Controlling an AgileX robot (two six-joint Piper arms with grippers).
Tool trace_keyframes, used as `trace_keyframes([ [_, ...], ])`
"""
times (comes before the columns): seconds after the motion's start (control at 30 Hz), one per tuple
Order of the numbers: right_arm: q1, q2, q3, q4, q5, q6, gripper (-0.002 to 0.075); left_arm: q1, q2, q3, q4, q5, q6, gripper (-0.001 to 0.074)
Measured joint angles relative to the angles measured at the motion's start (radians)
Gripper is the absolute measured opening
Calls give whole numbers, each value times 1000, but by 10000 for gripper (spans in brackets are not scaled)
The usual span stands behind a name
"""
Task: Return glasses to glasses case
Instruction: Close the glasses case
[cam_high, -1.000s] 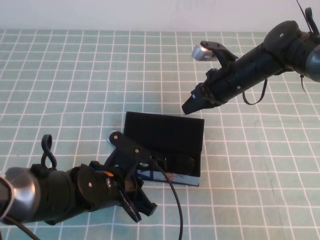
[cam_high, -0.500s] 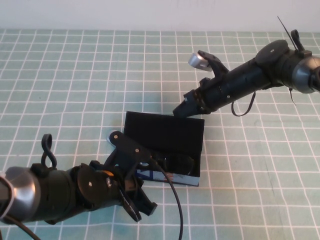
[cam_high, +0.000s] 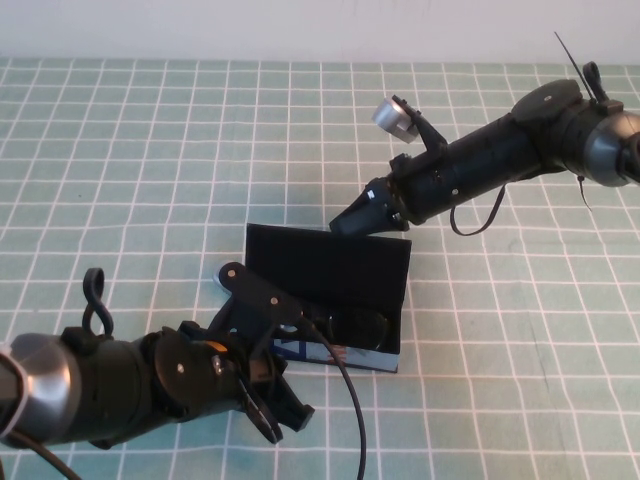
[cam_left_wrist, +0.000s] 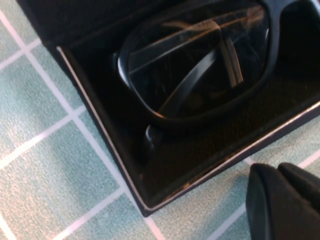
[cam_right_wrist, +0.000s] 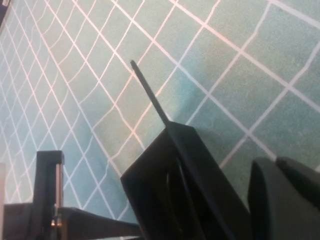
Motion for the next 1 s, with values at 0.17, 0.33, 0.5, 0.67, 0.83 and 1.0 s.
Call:
trace_keyframes([
  [0.17, 26, 0, 0, -28, 0, 41, -11, 0, 0, 0, 0, 0, 0, 1],
  [0.33, 78, 0, 0, -101, 3, 90, -12, 0, 0, 0, 0, 0, 0, 2],
  [0.5, 129, 0, 0, -126, 6, 98, -12, 0, 0, 0, 0, 0, 0, 1],
  [0.67, 162, 0, 0, -146, 8, 98, -12, 0, 0, 0, 0, 0, 0, 1],
  [0.83, 169, 0, 0, -200, 12, 104, -11, 0, 0, -2, 7, 14, 45, 1],
  [1.0, 169, 0, -1, -218, 14, 129, -12, 0, -39, -2, 16, 133, 154, 2],
])
